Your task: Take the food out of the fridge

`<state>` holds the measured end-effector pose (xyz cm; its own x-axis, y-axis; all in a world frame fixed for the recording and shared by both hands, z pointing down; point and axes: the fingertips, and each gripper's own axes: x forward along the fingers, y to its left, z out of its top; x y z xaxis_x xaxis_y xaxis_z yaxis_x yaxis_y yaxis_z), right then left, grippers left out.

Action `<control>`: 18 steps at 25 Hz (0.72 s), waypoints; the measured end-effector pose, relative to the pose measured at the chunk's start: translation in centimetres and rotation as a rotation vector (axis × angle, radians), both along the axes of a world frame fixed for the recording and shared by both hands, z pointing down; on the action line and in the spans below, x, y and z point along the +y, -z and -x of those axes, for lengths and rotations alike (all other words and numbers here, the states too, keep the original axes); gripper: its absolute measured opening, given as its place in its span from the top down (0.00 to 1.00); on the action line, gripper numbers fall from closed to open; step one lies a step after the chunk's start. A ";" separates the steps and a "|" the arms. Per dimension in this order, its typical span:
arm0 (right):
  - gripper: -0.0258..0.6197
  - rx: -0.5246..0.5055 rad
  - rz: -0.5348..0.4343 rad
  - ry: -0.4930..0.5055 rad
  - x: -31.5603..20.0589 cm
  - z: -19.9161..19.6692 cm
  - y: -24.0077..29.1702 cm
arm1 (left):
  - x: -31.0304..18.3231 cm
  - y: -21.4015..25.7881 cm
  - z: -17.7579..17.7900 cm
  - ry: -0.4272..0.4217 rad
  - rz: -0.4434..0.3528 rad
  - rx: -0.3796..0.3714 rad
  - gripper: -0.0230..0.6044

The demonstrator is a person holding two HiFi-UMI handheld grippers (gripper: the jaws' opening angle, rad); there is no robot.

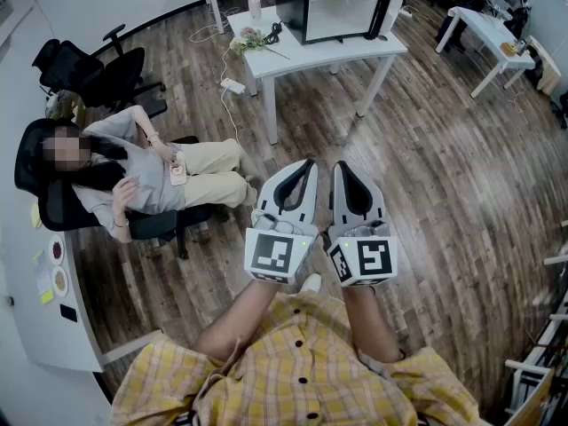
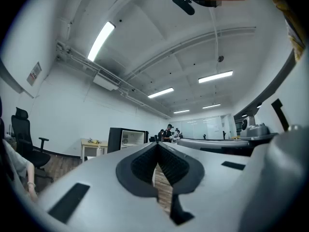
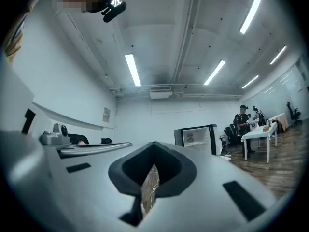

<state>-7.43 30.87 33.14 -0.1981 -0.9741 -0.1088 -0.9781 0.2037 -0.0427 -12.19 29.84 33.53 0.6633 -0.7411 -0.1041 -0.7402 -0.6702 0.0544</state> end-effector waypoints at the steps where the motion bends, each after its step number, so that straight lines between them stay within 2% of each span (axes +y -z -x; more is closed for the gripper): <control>1: 0.95 0.000 -0.002 0.002 -0.1 0.0 0.0 | -0.1 0.1 -0.1 0.000 -0.004 0.000 0.95; 7: 0.95 0.023 -0.009 0.008 -0.1 -0.7 0.1 | -0.3 0.5 -0.7 0.014 -0.030 -0.016 0.95; 18: 0.95 0.021 -0.006 0.016 1.2 -3.5 -0.4 | 1.0 0.0 -2.7 0.047 -0.032 -0.038 0.95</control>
<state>-3.96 32.05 33.55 -0.2159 -0.9702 -0.1101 -0.9754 0.2195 -0.0214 -9.45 30.85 33.55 0.6319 -0.7681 -0.1036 -0.7719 -0.6357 0.0048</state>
